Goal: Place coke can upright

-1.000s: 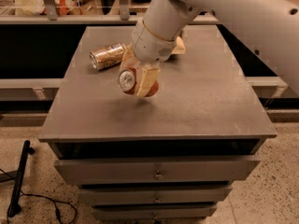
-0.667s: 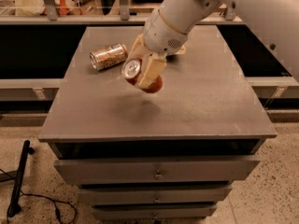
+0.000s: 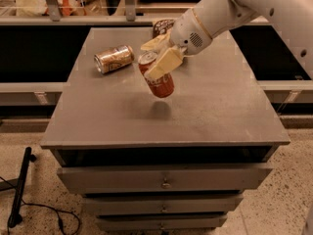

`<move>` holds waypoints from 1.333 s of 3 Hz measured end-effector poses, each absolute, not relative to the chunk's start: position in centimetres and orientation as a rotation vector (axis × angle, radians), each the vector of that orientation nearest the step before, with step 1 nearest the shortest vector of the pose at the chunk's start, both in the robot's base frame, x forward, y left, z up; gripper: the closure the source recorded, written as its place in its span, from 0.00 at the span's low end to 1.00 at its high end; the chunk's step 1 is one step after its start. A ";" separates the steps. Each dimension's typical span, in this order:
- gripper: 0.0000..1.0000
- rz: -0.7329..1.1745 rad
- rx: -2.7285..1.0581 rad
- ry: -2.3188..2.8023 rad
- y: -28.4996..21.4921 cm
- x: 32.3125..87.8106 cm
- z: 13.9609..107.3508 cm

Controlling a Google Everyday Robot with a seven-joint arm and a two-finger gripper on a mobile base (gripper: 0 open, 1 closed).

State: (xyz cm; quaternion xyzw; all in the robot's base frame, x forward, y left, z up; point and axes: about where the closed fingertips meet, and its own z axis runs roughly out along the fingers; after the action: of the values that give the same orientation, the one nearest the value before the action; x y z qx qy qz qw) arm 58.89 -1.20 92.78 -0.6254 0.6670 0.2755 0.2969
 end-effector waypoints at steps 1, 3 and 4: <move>1.00 0.815 -1.466 1.851 -2.2 59.8 92.4; 1.00 0.889 -1.229 1.754 -2.8 60.3 91.1; 1.00 0.873 -1.200 1.702 -3.0 60.2 90.7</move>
Offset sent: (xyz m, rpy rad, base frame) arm 0.0183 -0.0275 -0.0203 0.3968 0.0461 -0.2946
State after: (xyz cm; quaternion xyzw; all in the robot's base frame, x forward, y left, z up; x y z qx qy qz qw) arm 60.22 -3.01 90.73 -0.4802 0.6815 0.3494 0.4276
